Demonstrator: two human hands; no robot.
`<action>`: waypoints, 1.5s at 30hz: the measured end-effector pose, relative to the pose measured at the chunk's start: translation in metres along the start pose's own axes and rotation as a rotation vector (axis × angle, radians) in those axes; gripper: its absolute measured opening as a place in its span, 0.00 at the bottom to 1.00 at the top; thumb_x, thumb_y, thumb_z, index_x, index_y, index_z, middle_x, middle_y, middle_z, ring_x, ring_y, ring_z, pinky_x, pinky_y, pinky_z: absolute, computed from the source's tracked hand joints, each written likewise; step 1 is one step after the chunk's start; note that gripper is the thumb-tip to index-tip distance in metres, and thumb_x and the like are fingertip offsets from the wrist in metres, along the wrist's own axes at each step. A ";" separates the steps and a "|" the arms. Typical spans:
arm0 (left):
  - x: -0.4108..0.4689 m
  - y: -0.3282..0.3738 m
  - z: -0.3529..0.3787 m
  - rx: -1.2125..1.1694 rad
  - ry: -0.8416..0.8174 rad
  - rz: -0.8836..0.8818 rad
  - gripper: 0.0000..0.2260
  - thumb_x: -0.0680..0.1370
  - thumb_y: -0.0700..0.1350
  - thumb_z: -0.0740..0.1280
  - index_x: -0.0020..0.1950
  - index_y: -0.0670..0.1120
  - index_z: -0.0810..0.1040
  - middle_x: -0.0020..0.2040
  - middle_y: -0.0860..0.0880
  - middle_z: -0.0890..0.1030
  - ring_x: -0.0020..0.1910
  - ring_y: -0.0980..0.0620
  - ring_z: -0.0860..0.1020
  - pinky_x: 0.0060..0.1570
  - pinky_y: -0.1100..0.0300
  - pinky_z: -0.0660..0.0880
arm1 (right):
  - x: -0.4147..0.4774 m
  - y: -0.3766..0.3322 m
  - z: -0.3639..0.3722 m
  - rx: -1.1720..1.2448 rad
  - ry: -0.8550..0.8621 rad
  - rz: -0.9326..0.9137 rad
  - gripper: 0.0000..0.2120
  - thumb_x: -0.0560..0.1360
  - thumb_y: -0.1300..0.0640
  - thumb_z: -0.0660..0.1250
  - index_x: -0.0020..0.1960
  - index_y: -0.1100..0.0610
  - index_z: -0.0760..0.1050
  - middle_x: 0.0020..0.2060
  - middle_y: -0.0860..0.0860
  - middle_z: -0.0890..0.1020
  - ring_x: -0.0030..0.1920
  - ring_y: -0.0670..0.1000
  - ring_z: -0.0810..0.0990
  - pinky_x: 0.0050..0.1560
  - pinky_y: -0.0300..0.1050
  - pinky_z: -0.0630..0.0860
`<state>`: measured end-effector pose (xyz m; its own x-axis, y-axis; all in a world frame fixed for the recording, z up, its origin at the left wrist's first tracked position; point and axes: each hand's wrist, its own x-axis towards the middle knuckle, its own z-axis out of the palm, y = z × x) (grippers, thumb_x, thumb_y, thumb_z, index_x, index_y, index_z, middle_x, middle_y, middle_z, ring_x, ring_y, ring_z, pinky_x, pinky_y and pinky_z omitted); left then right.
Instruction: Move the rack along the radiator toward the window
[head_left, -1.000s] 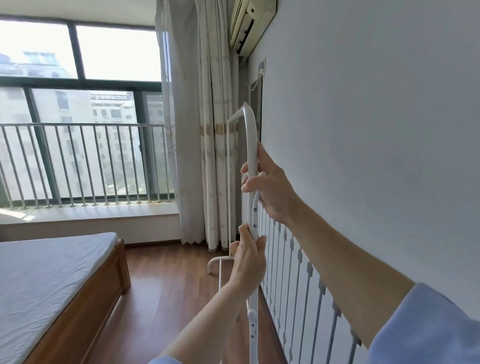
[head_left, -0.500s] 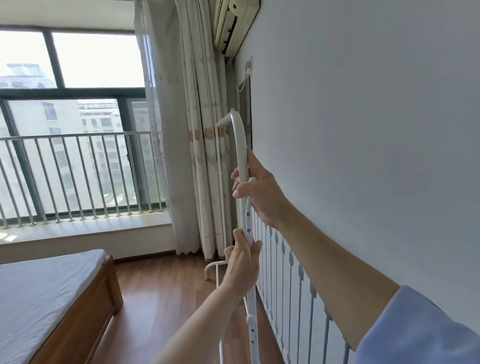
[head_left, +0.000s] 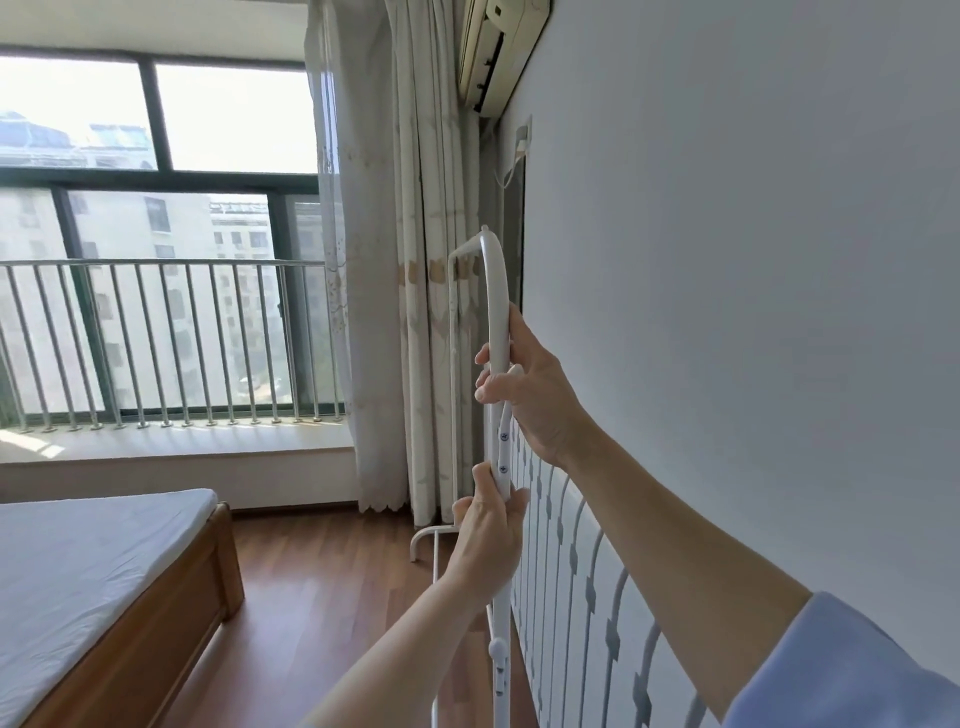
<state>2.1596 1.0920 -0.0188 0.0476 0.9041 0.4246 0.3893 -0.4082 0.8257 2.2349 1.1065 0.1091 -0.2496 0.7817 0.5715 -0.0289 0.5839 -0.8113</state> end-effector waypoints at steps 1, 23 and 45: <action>0.002 -0.001 0.001 0.007 0.005 0.005 0.06 0.79 0.47 0.56 0.47 0.49 0.59 0.39 0.48 0.73 0.47 0.50 0.66 0.41 0.61 0.66 | 0.000 0.001 -0.001 -0.004 -0.009 -0.010 0.40 0.63 0.67 0.65 0.73 0.48 0.61 0.45 0.54 0.70 0.49 0.54 0.72 0.55 0.45 0.77; 0.003 0.009 -0.019 -0.048 0.022 0.039 0.23 0.73 0.62 0.59 0.47 0.40 0.68 0.34 0.40 0.74 0.34 0.39 0.76 0.41 0.37 0.75 | -0.013 0.013 0.002 -0.054 0.034 -0.096 0.24 0.71 0.56 0.66 0.66 0.55 0.66 0.41 0.52 0.73 0.39 0.45 0.73 0.36 0.32 0.73; 0.009 0.010 -0.022 0.031 -0.011 0.000 0.18 0.75 0.59 0.60 0.48 0.44 0.71 0.39 0.38 0.78 0.38 0.41 0.77 0.47 0.42 0.77 | -0.013 0.012 0.004 -0.098 0.105 -0.098 0.21 0.73 0.65 0.64 0.65 0.58 0.69 0.39 0.55 0.74 0.38 0.47 0.73 0.40 0.35 0.76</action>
<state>2.1440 1.0936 0.0016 0.0581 0.9056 0.4202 0.4177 -0.4043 0.8137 2.2340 1.1020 0.0915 -0.1474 0.7359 0.6609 0.0477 0.6727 -0.7384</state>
